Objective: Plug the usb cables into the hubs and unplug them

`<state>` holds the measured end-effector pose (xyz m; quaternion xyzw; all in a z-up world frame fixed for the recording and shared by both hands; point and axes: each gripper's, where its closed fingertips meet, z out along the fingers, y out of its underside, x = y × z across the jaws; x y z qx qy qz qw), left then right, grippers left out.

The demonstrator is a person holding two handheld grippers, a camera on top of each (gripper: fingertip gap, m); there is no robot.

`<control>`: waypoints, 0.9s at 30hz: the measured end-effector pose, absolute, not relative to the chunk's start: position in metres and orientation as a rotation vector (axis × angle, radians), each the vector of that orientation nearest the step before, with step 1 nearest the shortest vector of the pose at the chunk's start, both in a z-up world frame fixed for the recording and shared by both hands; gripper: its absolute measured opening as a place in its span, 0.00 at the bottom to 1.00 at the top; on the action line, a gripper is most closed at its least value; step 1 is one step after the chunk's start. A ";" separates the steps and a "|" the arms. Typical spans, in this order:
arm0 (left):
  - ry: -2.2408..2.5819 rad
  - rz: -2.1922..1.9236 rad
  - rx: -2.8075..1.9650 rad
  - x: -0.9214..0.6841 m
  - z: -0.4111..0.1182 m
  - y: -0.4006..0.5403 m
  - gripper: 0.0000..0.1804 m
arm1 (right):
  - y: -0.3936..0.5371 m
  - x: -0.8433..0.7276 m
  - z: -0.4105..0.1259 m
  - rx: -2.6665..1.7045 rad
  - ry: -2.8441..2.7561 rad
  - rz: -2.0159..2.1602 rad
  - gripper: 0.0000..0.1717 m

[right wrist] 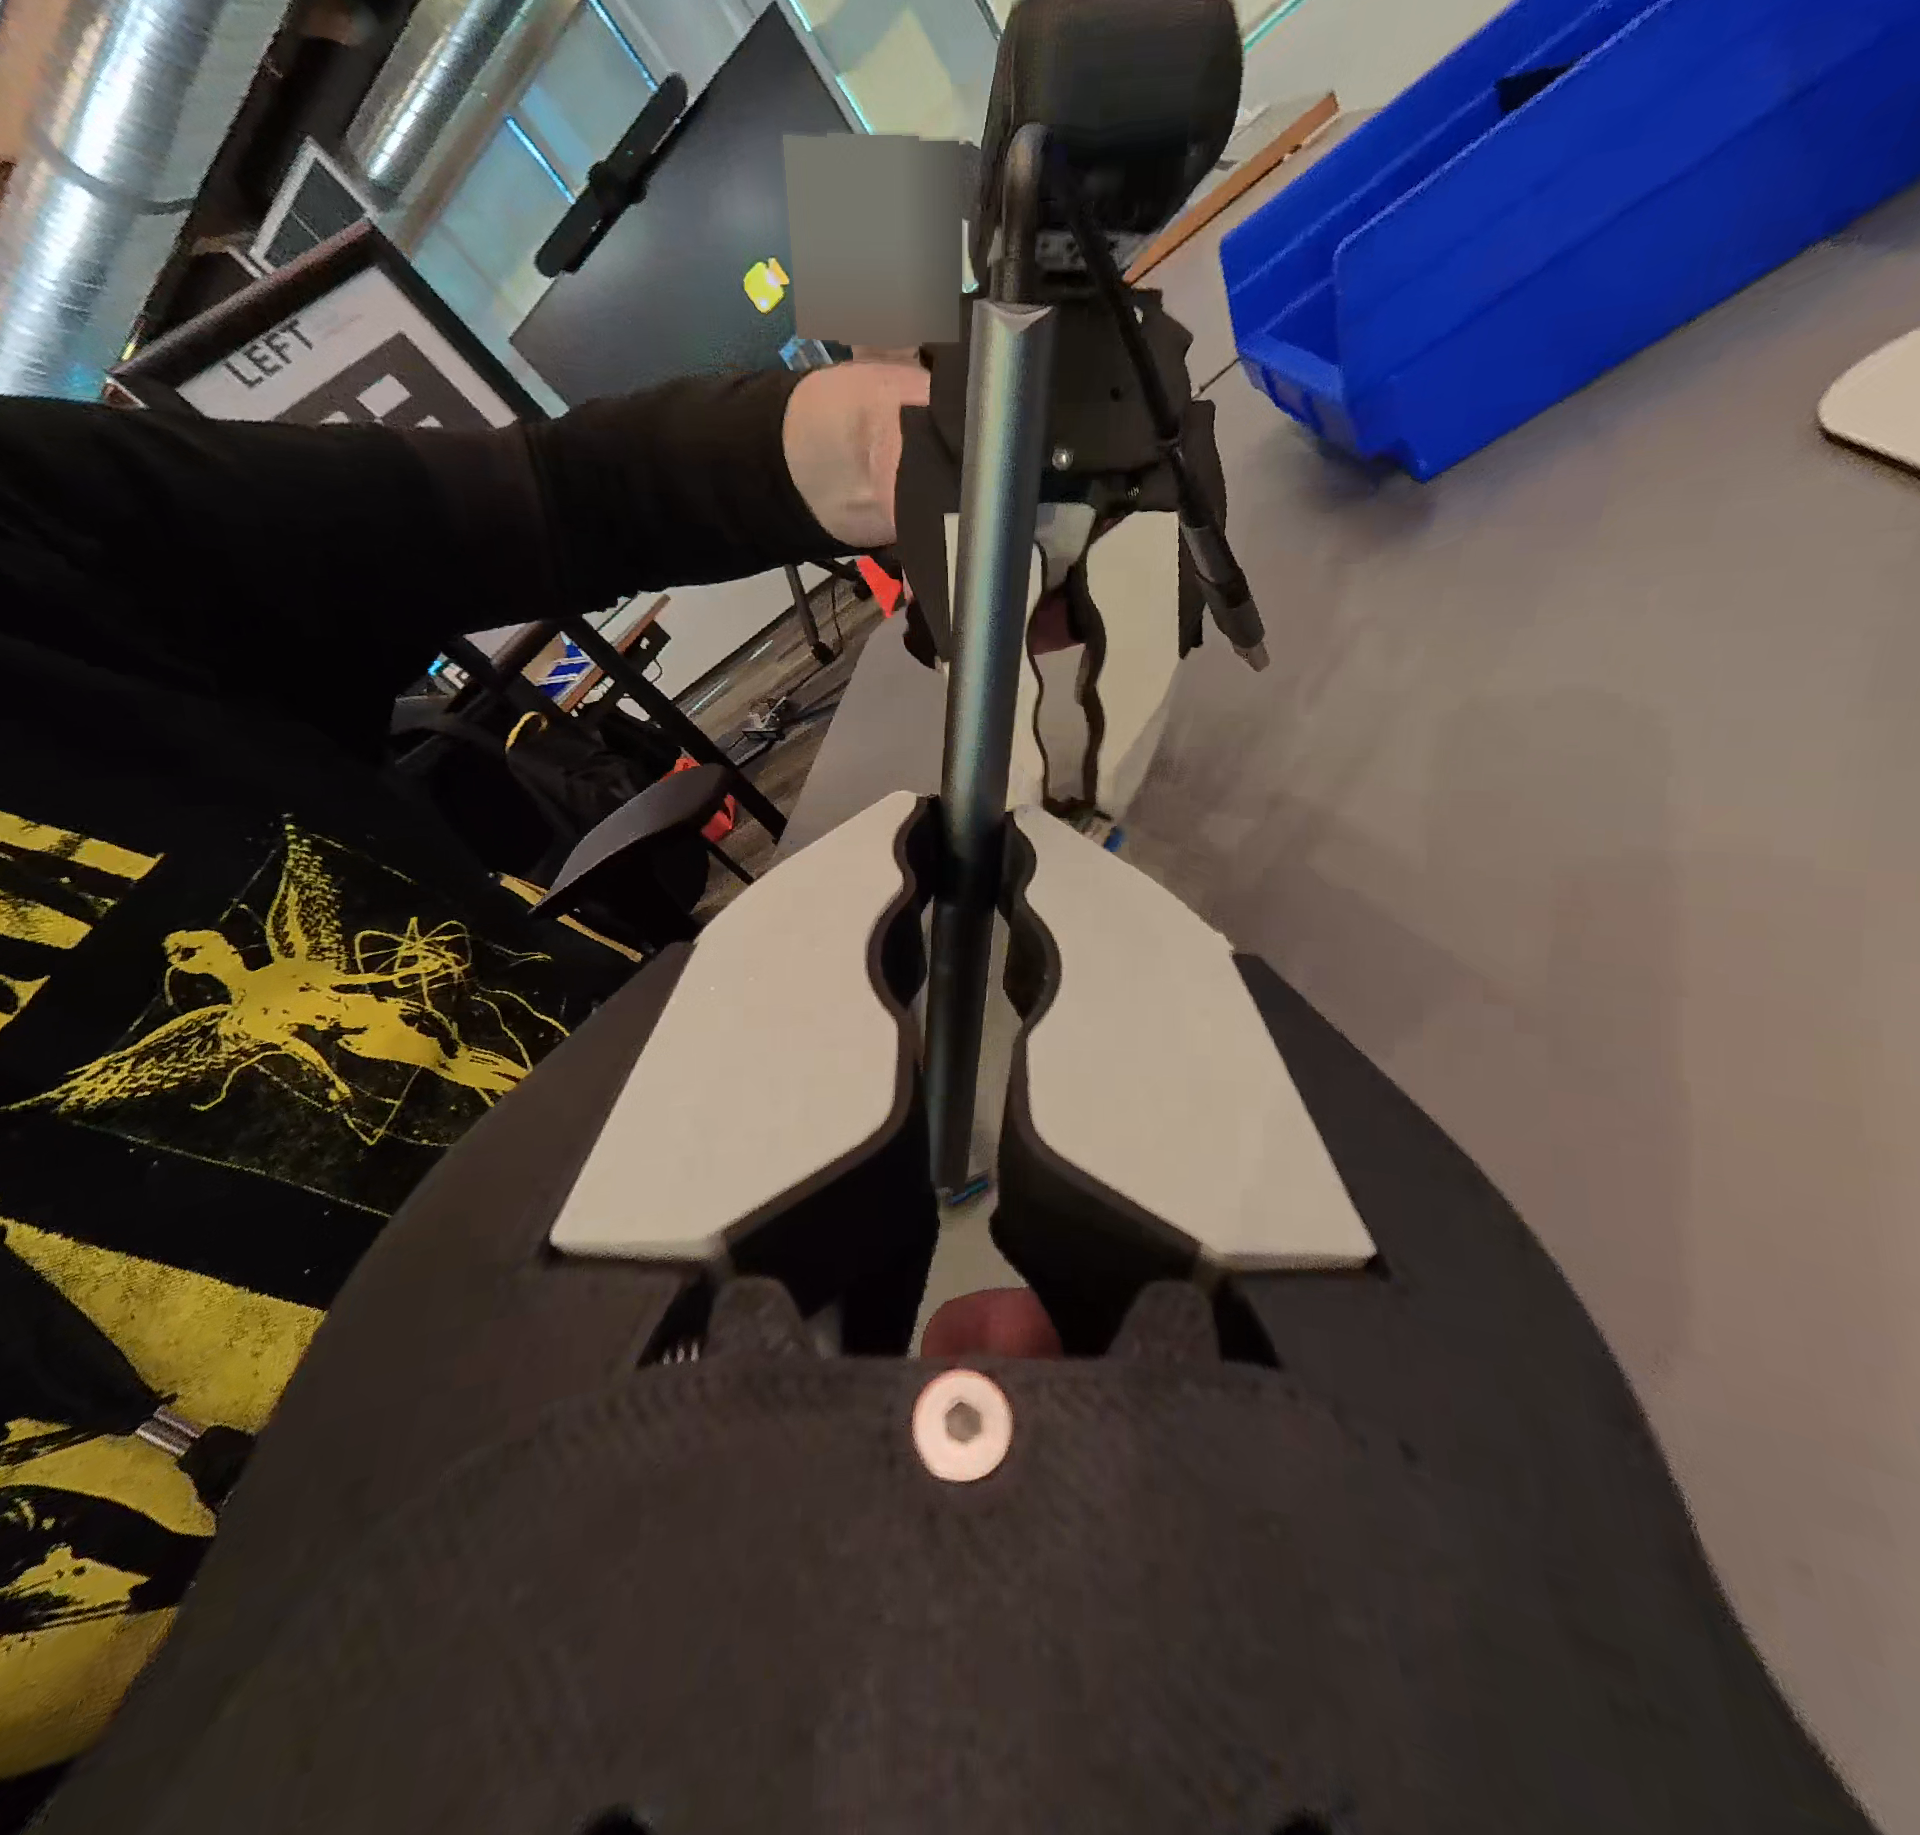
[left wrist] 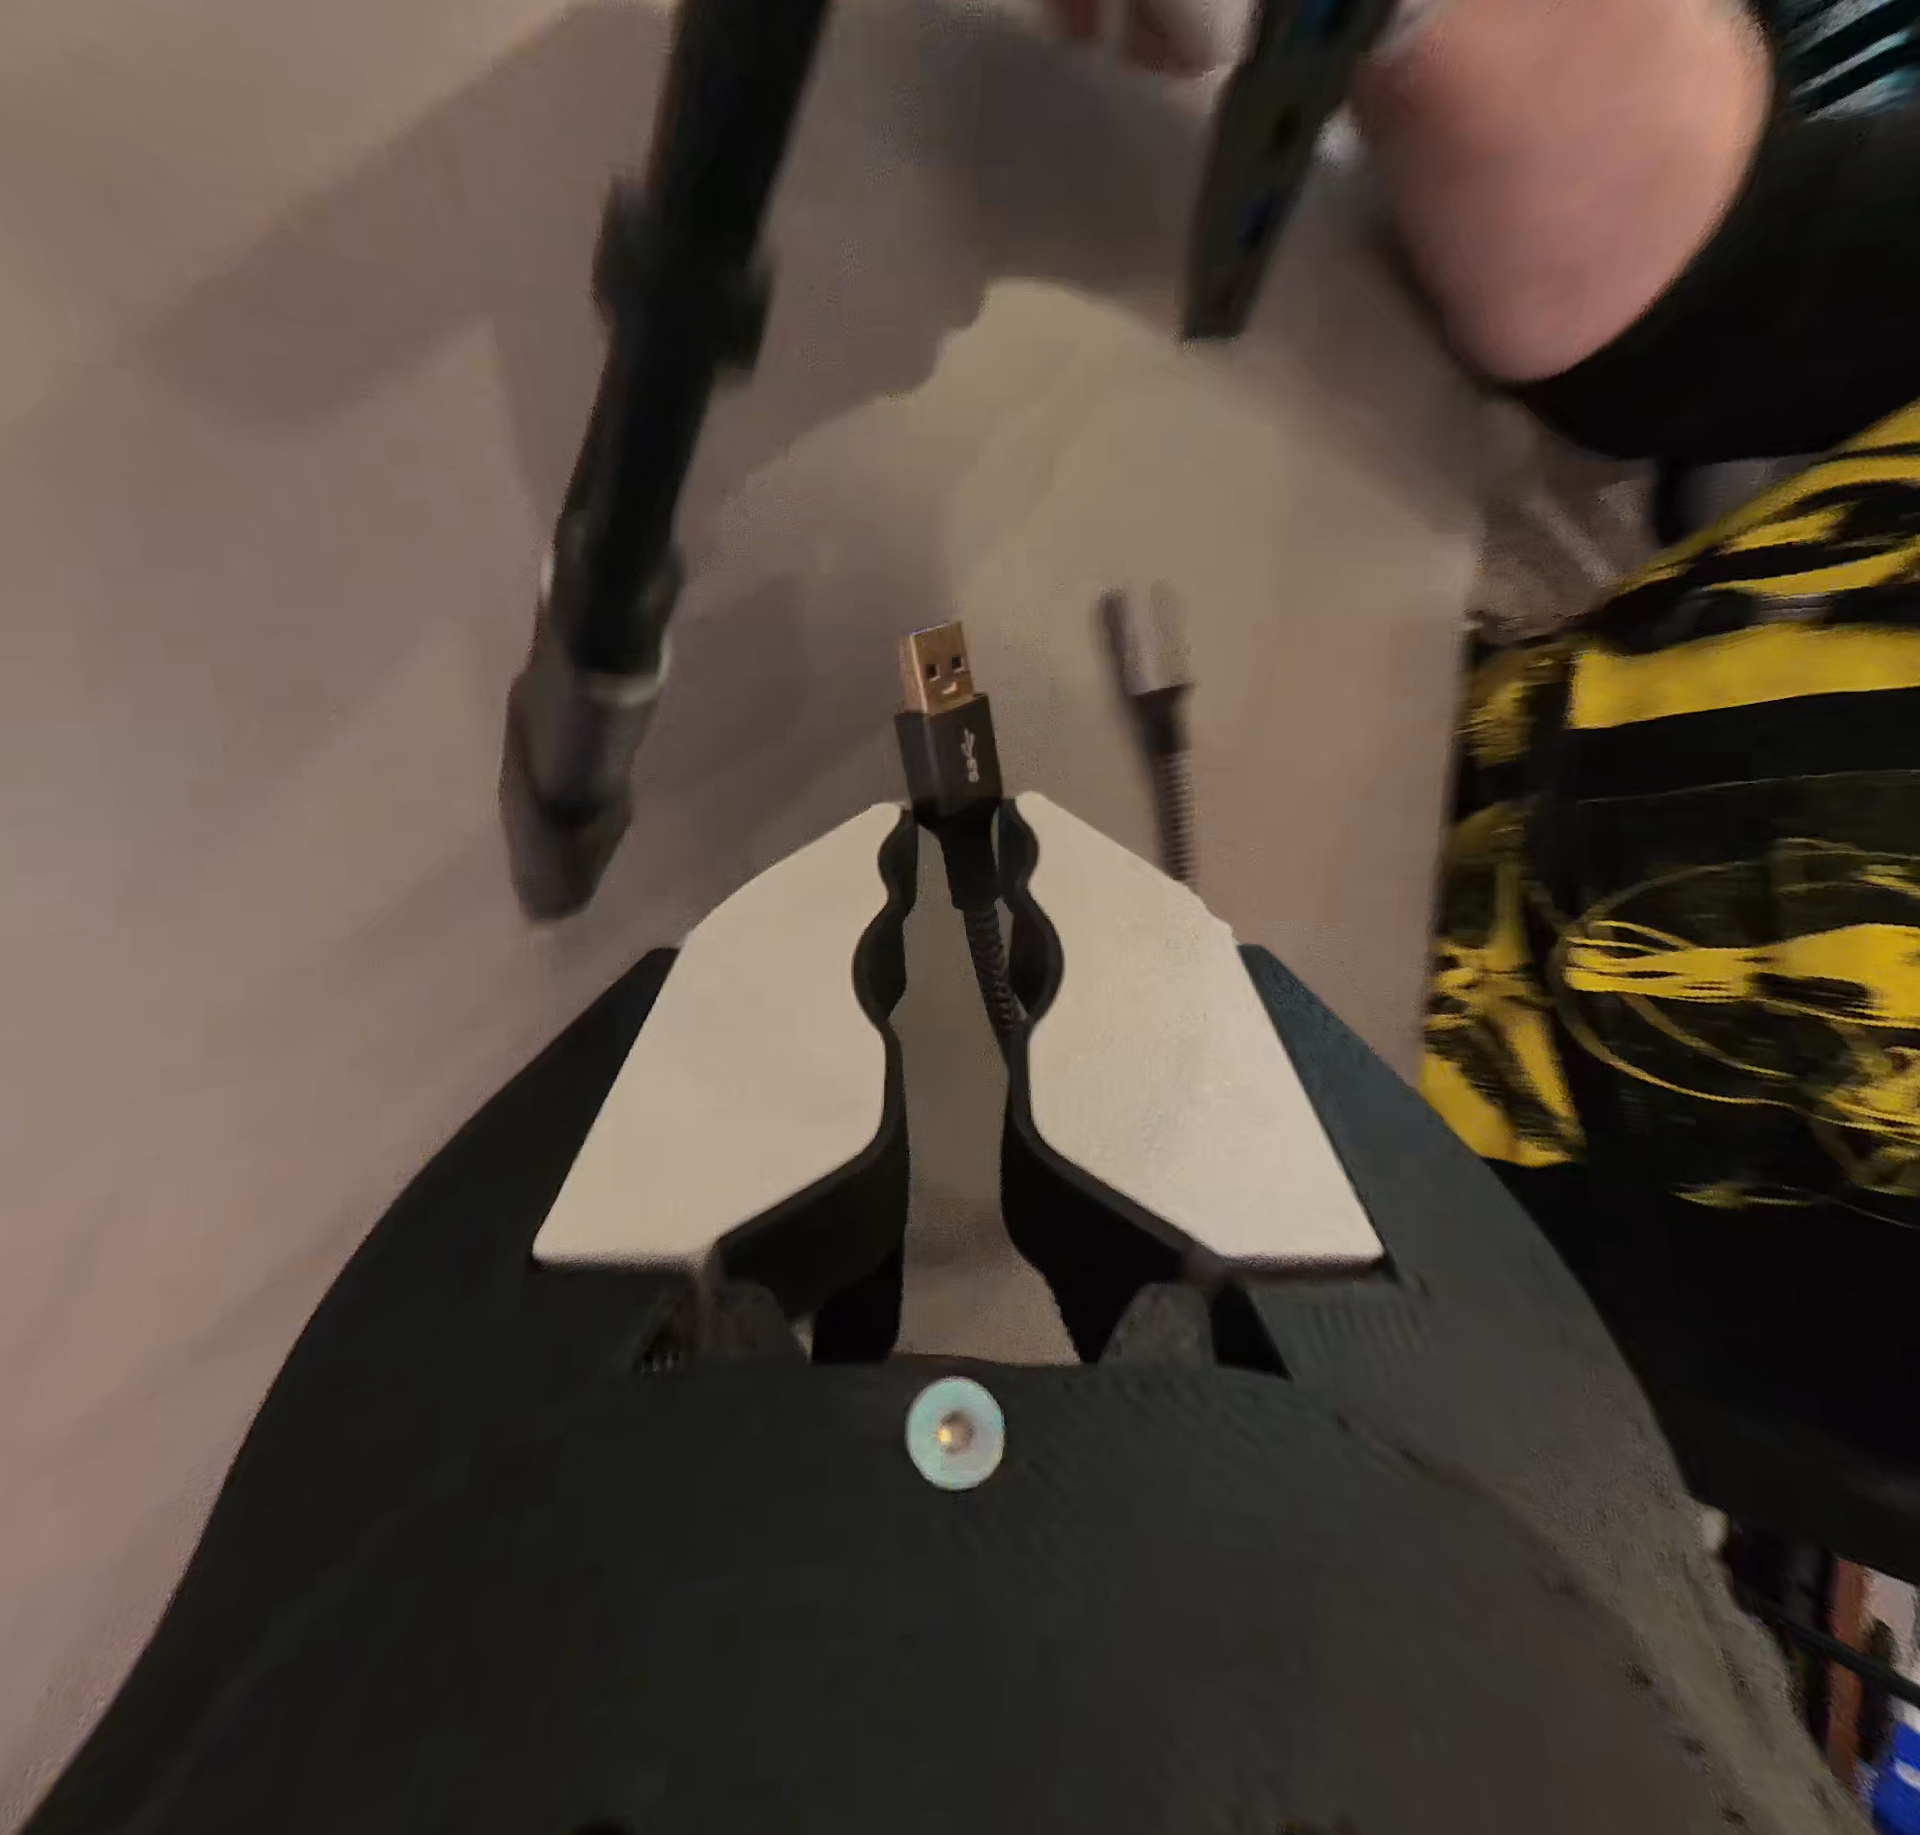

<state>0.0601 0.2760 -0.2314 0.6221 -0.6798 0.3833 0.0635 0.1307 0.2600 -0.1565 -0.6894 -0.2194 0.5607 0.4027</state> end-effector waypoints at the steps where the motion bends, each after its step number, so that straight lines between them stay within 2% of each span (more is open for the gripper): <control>1: -2.068 1.117 1.919 0.059 -0.242 0.280 0.11 | 0.260 0.132 -0.157 -1.741 -0.548 1.419 0.06; 4: -2.142 1.025 2.015 0.055 -0.260 0.290 0.20 | 0.261 0.133 -0.157 -1.740 -0.542 1.416 0.06; 5: -2.176 1.005 2.058 0.055 -0.260 0.295 0.20 | 0.261 0.133 -0.157 -1.741 -0.540 1.415 0.06; 7: -2.195 0.965 2.179 0.056 -0.257 0.305 0.31 | 0.262 0.133 -0.157 -1.742 -0.535 1.411 0.06; 10: -2.301 0.827 2.370 0.057 -0.248 0.312 0.32 | 0.263 0.135 -0.157 -1.740 -0.525 1.403 0.06; 16: -2.734 0.155 2.608 0.070 -0.254 0.293 0.24 | 0.266 0.136 -0.156 -1.733 -0.505 1.394 0.06; 17: -2.771 0.057 2.635 0.072 -0.257 0.295 0.21 | 0.266 0.137 -0.156 -1.731 -0.503 1.391 0.06; 18: -2.795 -0.008 2.642 0.073 -0.259 0.296 0.14 | 0.266 0.137 -0.155 -1.728 -0.502 1.389 0.06; 20: -2.772 -0.048 2.690 0.074 -0.261 0.299 0.09 | 0.266 0.138 -0.153 -1.722 -0.497 1.382 0.06; 27: -2.946 -0.342 2.629 0.067 -0.257 0.307 0.06 | 0.266 0.137 -0.146 -1.698 -0.491 1.383 0.06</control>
